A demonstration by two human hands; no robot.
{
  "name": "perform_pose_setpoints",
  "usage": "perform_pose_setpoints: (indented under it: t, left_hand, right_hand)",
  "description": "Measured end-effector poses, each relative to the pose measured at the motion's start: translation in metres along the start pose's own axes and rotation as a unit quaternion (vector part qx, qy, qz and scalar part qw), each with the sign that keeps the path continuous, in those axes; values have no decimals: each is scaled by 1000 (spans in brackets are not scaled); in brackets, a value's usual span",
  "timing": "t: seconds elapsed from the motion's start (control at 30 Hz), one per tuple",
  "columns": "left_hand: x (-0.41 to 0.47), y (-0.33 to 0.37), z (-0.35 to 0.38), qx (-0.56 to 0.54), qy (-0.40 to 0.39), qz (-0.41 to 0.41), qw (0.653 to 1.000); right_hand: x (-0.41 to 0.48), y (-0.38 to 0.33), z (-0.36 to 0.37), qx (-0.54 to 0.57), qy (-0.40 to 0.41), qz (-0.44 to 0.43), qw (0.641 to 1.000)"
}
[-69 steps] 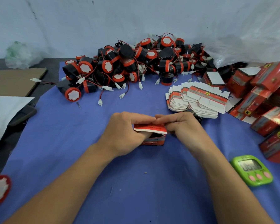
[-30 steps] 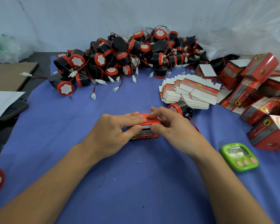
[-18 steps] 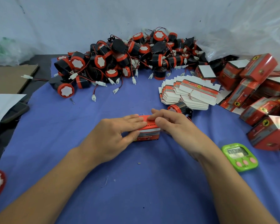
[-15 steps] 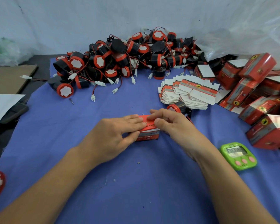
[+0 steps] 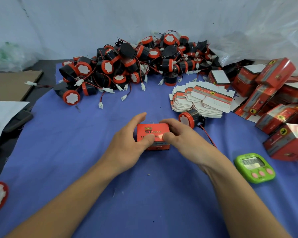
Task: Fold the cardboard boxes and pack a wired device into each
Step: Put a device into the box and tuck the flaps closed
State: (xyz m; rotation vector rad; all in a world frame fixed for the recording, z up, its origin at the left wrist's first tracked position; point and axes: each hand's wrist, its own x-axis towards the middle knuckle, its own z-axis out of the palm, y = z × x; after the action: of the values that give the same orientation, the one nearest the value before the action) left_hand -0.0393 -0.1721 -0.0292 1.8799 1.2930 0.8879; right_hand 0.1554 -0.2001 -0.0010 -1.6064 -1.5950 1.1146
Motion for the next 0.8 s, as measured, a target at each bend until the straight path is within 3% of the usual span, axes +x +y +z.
perform_pose_setpoints:
  t: [0.07, 0.13, 0.2, 0.27, 0.33, 0.43, 0.8]
  left_hand:
    - [0, 2, 1, -51, -7, -20, 998]
    - [-4, 3, 0, -87, 5, 12, 996]
    - [-9, 3, -1, -24, 33, 88, 995]
    - [-11, 4, 0, 71, 59, 150, 984]
    - [-10, 6, 1, 69, 48, 120, 989]
    - [-5, 1, 0, 4, 24, 57, 998]
    - [-1, 4, -7, -32, 47, 90, 994]
  right_hand:
    - [-4, 2, 1, 13, 33, -26, 999]
    - [-8, 6, 3, 88, 59, -40, 994]
    - [-8, 8, 4, 142, 47, -35, 988]
    - [-6, 11, 7, 103, 42, -47, 993]
    - [-4, 10, 9, 33, 83, -72, 993]
    - [-5, 8, 15, 46, 108, -78, 990]
    - [-2, 6, 18, 83, 67, -100, 989]
